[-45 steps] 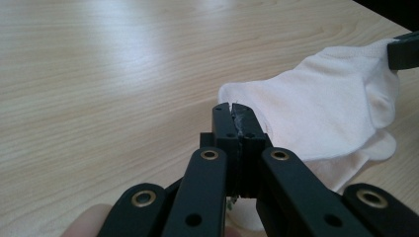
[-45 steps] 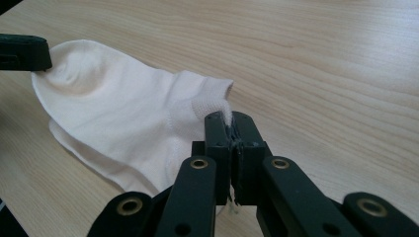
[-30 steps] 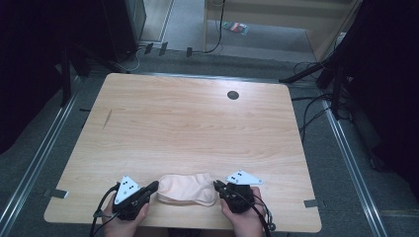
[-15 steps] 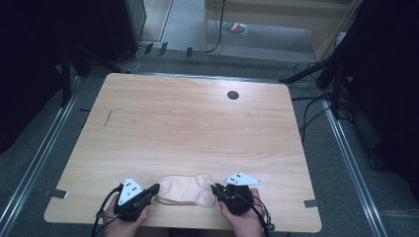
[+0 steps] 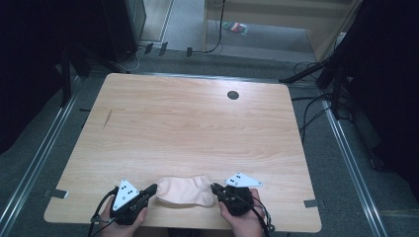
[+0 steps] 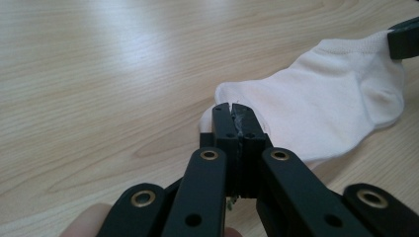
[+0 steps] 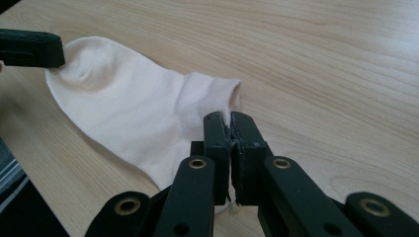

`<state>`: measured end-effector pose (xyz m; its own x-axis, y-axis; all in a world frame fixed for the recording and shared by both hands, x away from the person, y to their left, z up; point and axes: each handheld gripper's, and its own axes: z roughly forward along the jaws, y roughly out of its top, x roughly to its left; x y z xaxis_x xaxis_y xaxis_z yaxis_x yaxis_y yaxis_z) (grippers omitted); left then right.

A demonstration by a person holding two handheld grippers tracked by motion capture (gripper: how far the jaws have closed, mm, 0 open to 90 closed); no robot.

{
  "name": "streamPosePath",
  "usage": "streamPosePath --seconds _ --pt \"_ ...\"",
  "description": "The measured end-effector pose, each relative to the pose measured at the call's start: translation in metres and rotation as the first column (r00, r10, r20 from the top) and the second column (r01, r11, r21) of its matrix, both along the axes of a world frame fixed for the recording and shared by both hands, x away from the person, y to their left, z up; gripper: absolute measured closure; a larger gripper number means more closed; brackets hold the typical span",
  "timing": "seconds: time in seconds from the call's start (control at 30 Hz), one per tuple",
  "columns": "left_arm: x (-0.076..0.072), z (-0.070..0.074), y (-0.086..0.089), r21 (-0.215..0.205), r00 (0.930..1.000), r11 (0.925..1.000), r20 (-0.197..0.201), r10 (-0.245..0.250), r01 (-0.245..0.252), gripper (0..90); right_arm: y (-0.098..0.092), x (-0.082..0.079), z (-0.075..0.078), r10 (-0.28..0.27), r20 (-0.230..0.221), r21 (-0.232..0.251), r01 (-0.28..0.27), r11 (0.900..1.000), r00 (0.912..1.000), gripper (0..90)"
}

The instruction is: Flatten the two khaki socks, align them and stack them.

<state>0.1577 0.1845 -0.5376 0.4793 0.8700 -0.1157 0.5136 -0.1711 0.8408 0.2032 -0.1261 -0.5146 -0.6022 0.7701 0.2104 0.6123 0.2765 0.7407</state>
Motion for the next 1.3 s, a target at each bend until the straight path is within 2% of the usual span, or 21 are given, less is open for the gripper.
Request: streamPosePath --seconds 0.13,0.2,0.3,0.43,0.47,0.5,0.57,0.6,0.67,0.77,0.8,0.83,0.93,1.03,1.1,1.17,1.3 --pt "0.002 -0.005 -0.001 0.006 0.9995 1.0 -0.03 0.007 -0.006 90.0 0.001 0.004 -0.006 -0.004 -0.003 -0.016 0.004 1.0 1.0 87.4" --pt "0.002 -0.007 -0.004 0.034 0.9994 0.9994 -0.036 0.002 -0.001 90.0 0.001 0.007 -0.012 -0.013 -0.005 -0.035 0.012 0.999 0.9999 87.7" --pt "0.003 -0.01 -0.005 0.049 0.9992 0.9988 -0.041 0.0 0.002 90.0 0.001 0.009 -0.015 -0.016 -0.012 -0.044 0.016 0.999 0.9998 87.7" --pt "0.005 -0.01 -0.004 0.044 0.9987 0.999 -0.05 -0.005 0.007 90.0 0.002 0.01 -0.017 -0.018 -0.011 -0.051 0.017 0.999 0.9998 86.9" --pt "0.006 -0.01 -0.003 0.043 0.9986 0.999 -0.053 -0.008 0.01 90.0 0.002 0.009 -0.018 -0.018 -0.006 -0.052 0.017 0.998 0.9998 84.7" --pt "0.006 -0.01 -0.003 0.042 0.9987 0.999 -0.05 -0.012 0.014 87.9 0.002 0.009 -0.018 -0.019 -0.005 -0.048 0.019 0.999 0.9998 78.2" --pt "0.006 -0.009 -0.003 0.045 0.9997 0.9989 -0.022 -0.008 0.009 78.4 0.001 0.009 -0.018 -0.038 0.001 -0.038 0.038 0.999 0.9993 65.5" --pt "0.006 -0.009 -0.003 0.045 0.9999 0.999 -0.011 -0.004 0.004 72.6 0.0 0.009 -0.018 -0.047 0.0 -0.03 0.047 0.998 0.9989 61.3" --pt "0.007 -0.008 0.0 0.024 1.0 0.9997 -0.002 0.0 0.0 67.2 -0.007 0.008 -0.016 -0.063 -0.005 0.003 0.063 0.998 0.998 56.5" --pt "0.012 -0.006 0.005 -0.037 0.9998 0.9993 -0.018 0.003 -0.004 62.8 -0.019 0.005 -0.012 -0.088 -0.022 0.06 0.089 0.994 0.9959 59.9" --pt "0.012 -0.006 0.005 -0.037 0.9998 0.9993 -0.018 0.003 -0.004 62.6 -0.019 0.005 -0.012 -0.088 -0.022 0.06 0.089 0.994 0.9959 59.9" --pt "0.017 -0.007 0.008 -0.074 0.9991 0.9972 -0.042 0.01 -0.013 63.9 -0.021 0.003 -0.012 -0.082 -0.053 0.085 0.087 0.993 0.9952 61.7" --pt "0.021 -0.007 0.009 -0.107 0.9973 0.9942 -0.072 -0.013 0.006 70.6 -0.015 0.002 -0.016 -0.057 -0.064 0.076 0.062 0.995 0.9963 64.4" --pt "0.022 -0.008 0.007 -0.082 0.9951 0.9964 -0.095 -0.028 0.02 88.7 -0.007 0.002 -0.019 -0.04 -0.06 0.063 0.044 0.997 0.9974 79.6" --pt "0.02 -0.007 0.007 -0.083 0.9961 0.9964 -0.084 -0.025 0.018 90.0 -0.005 0.001 -0.019 -0.037 -0.049 0.05 0.039 0.998 0.9981 86.3" --pt "0.018 -0.004 0.008 -0.084 0.9976 0.9963 -0.064 -0.025 0.02 90.0 -0.004 0.0 -0.017 -0.035 -0.042 0.059 0.038 0.998 0.9985 87.6" --pt "0.013 0.002 0.011 -0.095 0.9983 0.9951 -0.05 -0.03 0.025 90.0 -0.006 -0.002 -0.01 -0.035 -0.002 0.081 0.035 0.996 0.9994 87.8"
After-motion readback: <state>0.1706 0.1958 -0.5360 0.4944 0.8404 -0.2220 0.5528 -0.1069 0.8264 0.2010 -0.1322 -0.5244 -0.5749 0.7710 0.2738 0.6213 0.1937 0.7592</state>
